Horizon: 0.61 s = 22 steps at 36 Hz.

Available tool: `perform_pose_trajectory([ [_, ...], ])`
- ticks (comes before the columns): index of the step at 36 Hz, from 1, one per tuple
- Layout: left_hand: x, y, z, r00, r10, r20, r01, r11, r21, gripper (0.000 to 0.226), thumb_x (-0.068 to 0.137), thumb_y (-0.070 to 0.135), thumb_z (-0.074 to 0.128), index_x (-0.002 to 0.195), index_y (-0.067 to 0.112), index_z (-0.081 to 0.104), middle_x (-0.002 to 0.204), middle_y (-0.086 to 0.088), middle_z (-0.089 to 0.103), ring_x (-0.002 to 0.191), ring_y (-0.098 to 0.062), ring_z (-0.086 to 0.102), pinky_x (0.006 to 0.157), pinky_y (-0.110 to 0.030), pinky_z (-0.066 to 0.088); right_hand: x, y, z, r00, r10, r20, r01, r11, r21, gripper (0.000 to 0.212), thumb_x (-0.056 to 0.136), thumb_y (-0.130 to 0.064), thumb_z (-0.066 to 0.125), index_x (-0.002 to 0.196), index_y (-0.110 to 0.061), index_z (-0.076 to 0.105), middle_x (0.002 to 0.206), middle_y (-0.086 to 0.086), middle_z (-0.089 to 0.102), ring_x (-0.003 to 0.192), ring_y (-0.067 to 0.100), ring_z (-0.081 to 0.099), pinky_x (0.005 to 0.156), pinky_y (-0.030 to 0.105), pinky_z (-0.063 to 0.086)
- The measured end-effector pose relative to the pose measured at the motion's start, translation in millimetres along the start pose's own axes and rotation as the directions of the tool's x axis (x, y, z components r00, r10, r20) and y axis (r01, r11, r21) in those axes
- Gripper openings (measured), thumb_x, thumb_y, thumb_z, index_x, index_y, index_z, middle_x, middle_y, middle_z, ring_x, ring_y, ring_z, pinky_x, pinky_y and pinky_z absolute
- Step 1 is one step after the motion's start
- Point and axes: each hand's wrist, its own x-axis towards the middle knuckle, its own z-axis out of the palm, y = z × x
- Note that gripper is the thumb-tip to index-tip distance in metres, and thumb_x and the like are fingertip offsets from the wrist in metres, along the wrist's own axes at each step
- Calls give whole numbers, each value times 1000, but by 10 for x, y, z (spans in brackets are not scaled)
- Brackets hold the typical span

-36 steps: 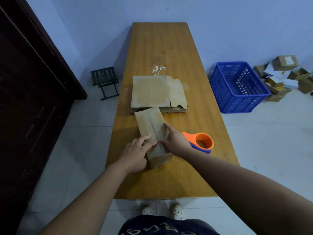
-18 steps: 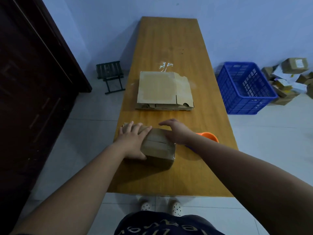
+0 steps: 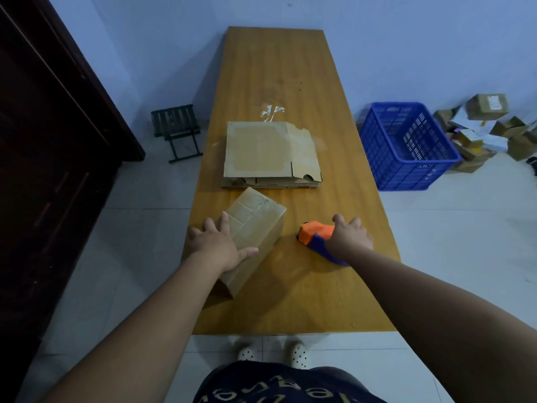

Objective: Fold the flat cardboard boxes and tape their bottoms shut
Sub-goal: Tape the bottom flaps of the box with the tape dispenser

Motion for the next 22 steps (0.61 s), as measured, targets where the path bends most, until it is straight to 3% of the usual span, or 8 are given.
perform_pose_trajectory([
  [4,-80,117,-17,1000,-30,-3,30,999,37,112,75,84,38,152,20,-12,149,-16,21,130,-38,32,87,-42,45,15,81,111,997,36,64,-29,995,-99,71,91,-24,56,149,-32,15,142,17,29,131,35,35,104,47,34],
  [8,-99,214,2,999,-33,-10,34,997,70,110,77,84,31,152,15,-8,143,-18,33,123,-34,44,70,-37,39,35,139,185,999,14,33,-12,997,-80,78,91,-30,61,151,-33,11,152,17,11,132,39,35,104,48,34],
  [12,-68,259,44,1000,-31,0,31,998,50,110,77,85,25,150,17,-20,142,-20,36,119,-33,47,72,-38,40,94,171,207,998,-27,64,29,999,-21,89,88,-38,67,152,-34,5,158,16,-9,134,40,37,106,50,37],
  [15,-45,276,66,999,-34,0,34,999,23,110,76,85,23,147,17,-26,144,-19,34,120,-32,46,75,-39,42,142,196,194,992,-110,66,109,994,19,97,85,-38,71,153,-35,2,159,10,-17,133,35,41,101,45,46],
  [19,-31,286,123,1000,-27,-14,26,996,-86,110,77,84,28,147,18,-28,149,-17,28,127,-34,40,89,-43,43,251,188,166,979,-175,107,171,984,47,99,84,-38,72,154,-33,2,162,3,-9,134,31,42,99,44,48],
  [22,0,305,148,1000,-22,-14,20,991,-133,110,78,83,29,146,18,-29,148,-17,28,125,-34,43,87,-44,43,320,151,141,954,-234,187,223,972,79,90,86,-32,70,153,-29,11,160,3,8,125,30,49,87,38,53],
])
